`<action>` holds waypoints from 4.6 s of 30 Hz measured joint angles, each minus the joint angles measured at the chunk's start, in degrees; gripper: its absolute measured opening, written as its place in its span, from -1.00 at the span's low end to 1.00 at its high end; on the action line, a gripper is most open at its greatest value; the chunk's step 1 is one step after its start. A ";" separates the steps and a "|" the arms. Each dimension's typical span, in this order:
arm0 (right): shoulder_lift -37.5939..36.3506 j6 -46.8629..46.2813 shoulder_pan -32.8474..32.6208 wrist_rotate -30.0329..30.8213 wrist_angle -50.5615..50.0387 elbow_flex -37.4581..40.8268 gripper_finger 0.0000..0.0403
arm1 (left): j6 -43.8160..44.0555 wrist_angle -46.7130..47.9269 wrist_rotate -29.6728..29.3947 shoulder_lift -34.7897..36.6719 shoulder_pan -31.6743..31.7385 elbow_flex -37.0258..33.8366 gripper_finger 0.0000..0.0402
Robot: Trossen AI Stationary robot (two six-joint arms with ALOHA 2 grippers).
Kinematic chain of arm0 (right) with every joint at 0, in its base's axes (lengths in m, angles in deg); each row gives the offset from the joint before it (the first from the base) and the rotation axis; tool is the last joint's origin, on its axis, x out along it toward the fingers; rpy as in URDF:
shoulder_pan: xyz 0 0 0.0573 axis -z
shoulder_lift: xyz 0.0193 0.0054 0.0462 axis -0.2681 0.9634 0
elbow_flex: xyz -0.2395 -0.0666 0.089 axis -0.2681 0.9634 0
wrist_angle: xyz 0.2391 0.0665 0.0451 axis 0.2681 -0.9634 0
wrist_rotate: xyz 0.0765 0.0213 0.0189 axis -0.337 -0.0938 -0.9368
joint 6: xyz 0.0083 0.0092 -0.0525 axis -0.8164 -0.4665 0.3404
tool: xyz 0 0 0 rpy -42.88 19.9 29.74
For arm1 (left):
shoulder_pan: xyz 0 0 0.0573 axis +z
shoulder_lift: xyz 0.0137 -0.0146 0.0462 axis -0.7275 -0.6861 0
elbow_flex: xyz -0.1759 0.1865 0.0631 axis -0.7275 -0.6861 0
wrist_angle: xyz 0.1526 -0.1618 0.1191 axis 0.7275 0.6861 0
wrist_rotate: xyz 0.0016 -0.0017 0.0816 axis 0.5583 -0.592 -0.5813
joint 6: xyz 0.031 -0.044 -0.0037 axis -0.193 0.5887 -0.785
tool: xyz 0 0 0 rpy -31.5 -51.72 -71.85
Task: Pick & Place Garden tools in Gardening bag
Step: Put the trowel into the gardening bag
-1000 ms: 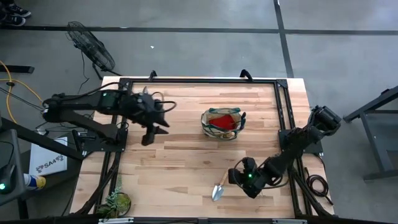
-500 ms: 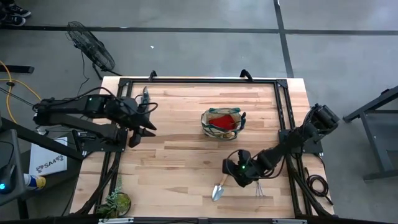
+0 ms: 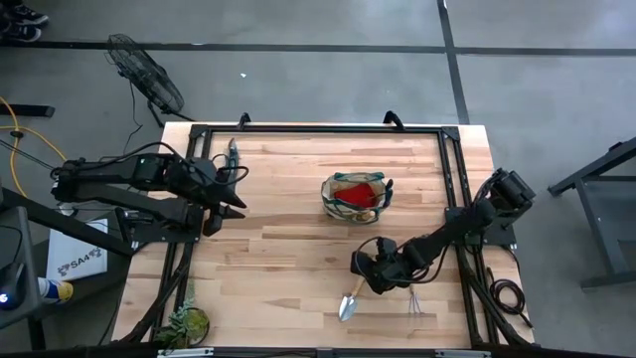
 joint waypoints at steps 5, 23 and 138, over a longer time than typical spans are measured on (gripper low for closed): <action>1.37 -0.07 0.69 -0.11 1.85 -0.02 -0.24 | -0.20 -0.01 0.02 0.01 0.00 0.00 -0.34; 4.03 -0.18 1.64 -0.14 3.01 -0.15 -0.39 | -0.66 2.05 0.11 0.09 0.00 0.00 -0.34; -2.34 70.17 13.47 51.58 -29.80 -33.48 -0.70 | 25.27 -64.46 19.58 43.67 0.00 -55.04 -0.34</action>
